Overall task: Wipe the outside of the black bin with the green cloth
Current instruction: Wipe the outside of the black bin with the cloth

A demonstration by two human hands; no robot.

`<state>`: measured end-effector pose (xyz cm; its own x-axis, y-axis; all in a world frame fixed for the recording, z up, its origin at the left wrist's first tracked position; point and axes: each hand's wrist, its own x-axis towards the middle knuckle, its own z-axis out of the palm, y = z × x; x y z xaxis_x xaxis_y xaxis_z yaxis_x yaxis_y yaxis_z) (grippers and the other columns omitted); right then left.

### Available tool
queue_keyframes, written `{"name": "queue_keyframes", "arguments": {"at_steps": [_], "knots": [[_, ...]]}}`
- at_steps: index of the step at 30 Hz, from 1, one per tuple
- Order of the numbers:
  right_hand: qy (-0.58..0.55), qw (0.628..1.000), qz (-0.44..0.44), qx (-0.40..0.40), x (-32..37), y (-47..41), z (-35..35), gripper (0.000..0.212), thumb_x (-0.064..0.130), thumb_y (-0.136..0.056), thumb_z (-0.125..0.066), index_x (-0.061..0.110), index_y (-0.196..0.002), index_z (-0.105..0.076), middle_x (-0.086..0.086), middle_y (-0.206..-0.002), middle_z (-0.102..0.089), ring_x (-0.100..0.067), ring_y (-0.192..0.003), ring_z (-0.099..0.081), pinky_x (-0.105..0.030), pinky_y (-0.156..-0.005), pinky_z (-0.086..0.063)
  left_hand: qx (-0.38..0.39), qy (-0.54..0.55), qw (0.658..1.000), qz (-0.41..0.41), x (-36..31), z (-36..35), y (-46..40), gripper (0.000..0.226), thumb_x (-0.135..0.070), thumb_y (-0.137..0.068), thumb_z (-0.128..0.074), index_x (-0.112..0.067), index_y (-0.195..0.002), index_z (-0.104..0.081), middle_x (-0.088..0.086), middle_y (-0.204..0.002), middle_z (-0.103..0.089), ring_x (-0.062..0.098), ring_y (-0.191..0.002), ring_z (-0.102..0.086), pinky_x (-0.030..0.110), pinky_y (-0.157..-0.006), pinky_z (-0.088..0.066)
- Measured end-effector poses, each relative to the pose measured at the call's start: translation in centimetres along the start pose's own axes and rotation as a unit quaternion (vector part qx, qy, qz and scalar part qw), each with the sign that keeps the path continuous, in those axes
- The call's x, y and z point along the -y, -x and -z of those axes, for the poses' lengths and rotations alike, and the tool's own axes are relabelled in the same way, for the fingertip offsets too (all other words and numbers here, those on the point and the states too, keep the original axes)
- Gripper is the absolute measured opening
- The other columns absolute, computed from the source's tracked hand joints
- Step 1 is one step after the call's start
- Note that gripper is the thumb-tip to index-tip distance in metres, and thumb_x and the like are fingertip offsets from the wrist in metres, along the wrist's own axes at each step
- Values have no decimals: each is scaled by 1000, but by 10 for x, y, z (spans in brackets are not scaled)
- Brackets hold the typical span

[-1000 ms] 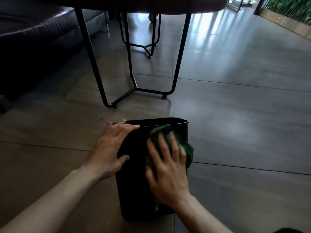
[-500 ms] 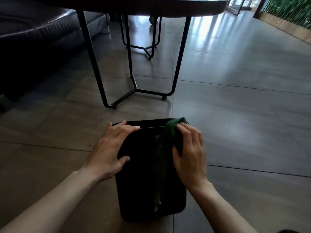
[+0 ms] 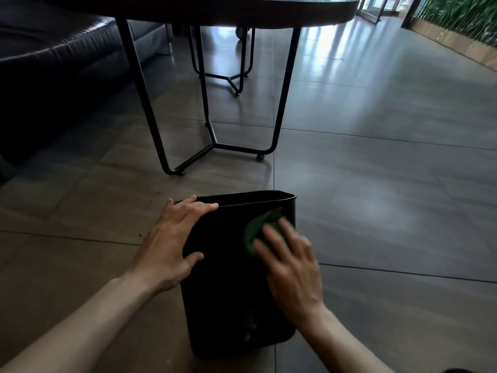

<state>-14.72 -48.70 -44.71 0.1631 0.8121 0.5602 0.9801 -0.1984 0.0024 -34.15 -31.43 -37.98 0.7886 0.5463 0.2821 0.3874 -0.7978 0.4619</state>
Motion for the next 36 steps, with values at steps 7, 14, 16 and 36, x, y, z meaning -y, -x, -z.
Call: {"name": "queue_keyframes", "arguments": {"at_steps": [7, 14, 16, 36], "knots": [[-26, 997, -72, -14, 54, -7, -16, 50, 19, -84, -69, 27, -133, -64, -6, -149, -55, -40, -142, -43, -56, -105, -40, -3, -4, 1000, 6, 1, -2, 0, 101, -12, -65, -89, -36, -148, -38, -18, -148, -42, 8, -150, -23, 38, -126, -5], [25, 991, 102, 82, 7, 37, -16, 45, 29, -87, -58, 36, -132, -59, 0, -154, -51, -38, -145, -43, -56, -98, -46, 0, 0, 1000, 0, 7, -6, 1, 104, -13, -65, -89, -41, -148, -34, -25, -147, -38, 5, -151, -20, 42, -127, -6], [-29, 996, -72, 53, 2, 11, -9, 52, 12, -82, -64, 26, -133, -64, -9, -151, -53, -44, -140, -46, -57, -91, -51, -1, 2, 1000, 1, 8, -6, 0, 106, -13, -64, -90, -43, -148, -33, -28, -145, -36, 5, -151, -20, 44, -127, -7], [-35, 986, -163, 3, 30, -35, -13, 59, 10, -82, -68, 18, -140, -59, -10, -155, -47, -42, -137, -43, -53, -98, -47, 12, 14, 1000, -3, 11, -10, 0, 107, -14, -65, -88, -43, -150, -31, -25, -149, -37, 3, -152, -15, 47, -127, -6]]}}
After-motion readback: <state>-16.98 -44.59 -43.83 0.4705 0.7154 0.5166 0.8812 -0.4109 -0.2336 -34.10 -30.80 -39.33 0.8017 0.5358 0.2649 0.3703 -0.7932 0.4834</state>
